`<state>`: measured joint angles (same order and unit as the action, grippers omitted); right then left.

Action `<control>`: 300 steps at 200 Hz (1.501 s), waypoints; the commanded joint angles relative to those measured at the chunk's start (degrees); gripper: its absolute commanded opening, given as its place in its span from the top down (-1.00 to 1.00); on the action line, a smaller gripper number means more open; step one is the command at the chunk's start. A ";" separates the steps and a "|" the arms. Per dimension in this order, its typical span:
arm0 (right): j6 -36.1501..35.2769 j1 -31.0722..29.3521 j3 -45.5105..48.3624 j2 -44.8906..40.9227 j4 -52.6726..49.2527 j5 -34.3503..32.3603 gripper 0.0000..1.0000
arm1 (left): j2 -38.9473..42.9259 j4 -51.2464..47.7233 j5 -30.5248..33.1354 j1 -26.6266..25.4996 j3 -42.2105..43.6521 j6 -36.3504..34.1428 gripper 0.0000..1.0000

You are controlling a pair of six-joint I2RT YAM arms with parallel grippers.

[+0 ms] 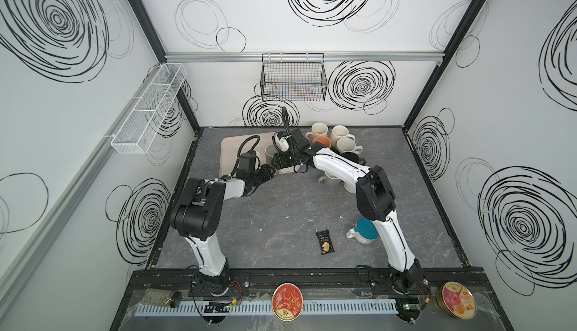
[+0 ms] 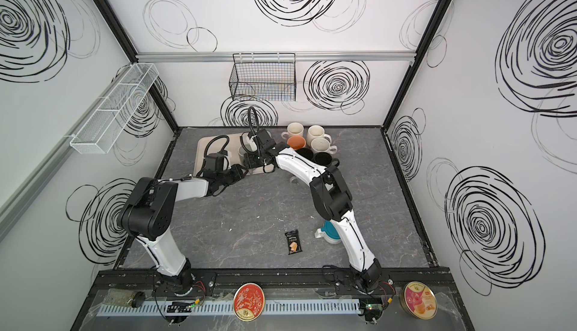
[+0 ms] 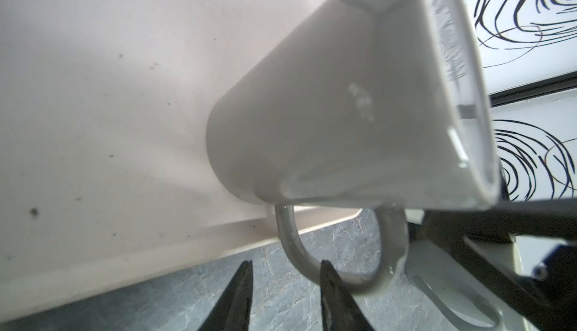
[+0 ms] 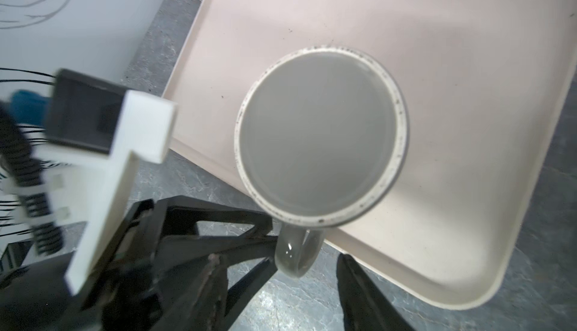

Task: Turn the mug right side up
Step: 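Grasp the grey mug's handle with the right gripper, then lift the grey mug with the right gripper, tilting its opening toward the left gripper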

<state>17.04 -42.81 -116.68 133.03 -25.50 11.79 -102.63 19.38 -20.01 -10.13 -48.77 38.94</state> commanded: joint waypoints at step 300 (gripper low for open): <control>-11.81 -0.92 -2.41 -3.26 10.88 -2.68 1.00 | 35.75 2.80 -2.44 13.86 21.74 -5.32 0.08</control>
<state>4.89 -43.38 -122.21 138.74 -27.14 6.04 -71.09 19.75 -21.41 1.98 -28.14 34.65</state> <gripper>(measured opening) 0.159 0.453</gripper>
